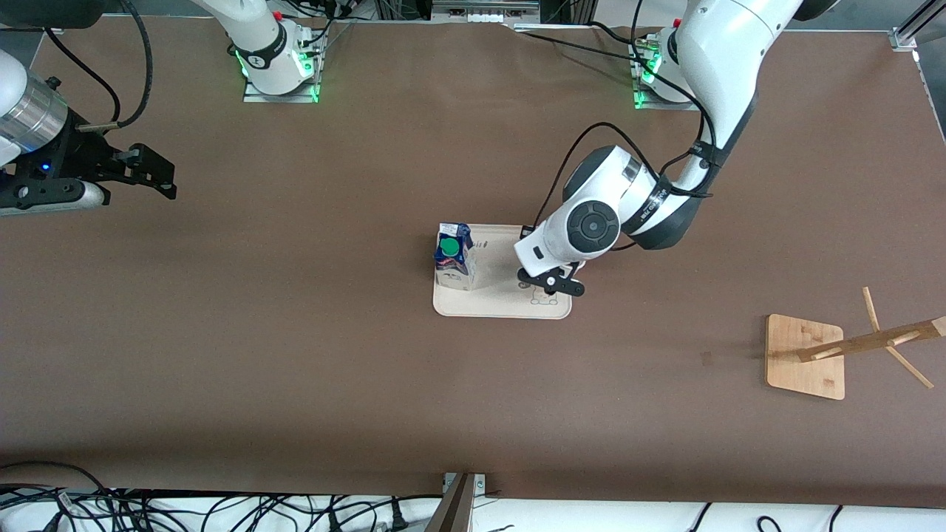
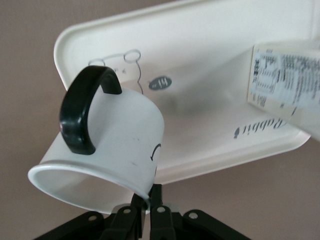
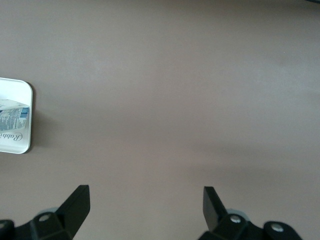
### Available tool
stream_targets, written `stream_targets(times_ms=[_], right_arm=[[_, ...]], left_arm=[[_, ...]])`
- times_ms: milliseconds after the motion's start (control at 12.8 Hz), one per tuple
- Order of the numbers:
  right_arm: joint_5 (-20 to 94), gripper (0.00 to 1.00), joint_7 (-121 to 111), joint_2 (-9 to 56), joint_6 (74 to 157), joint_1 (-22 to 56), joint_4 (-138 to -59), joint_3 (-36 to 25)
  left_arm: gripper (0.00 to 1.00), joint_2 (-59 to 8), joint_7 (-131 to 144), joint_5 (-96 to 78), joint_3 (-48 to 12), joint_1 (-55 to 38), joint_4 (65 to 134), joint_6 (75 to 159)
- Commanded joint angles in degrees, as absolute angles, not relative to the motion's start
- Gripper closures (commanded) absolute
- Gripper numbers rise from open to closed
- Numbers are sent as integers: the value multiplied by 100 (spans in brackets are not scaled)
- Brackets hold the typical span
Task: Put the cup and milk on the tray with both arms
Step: 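Lower the mug onto the tray beside the carton with the left gripper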
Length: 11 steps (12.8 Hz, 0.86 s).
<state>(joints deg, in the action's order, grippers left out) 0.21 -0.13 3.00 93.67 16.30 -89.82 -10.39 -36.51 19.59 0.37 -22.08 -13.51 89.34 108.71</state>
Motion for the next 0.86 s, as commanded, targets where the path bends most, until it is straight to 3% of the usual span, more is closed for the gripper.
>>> stream_targets(times_ms=[0, 783], right_arm=[[0, 0, -9, 299, 9281, 1608, -8912, -1037], [0, 0, -9, 299, 9281, 1600, -8912, -1037]], left_arm=[[100, -3560, 2021, 0, -2224, -1397, 8886, 10425], [100, -3876, 2030, -26, -2224, -1546, 8886, 10924]])
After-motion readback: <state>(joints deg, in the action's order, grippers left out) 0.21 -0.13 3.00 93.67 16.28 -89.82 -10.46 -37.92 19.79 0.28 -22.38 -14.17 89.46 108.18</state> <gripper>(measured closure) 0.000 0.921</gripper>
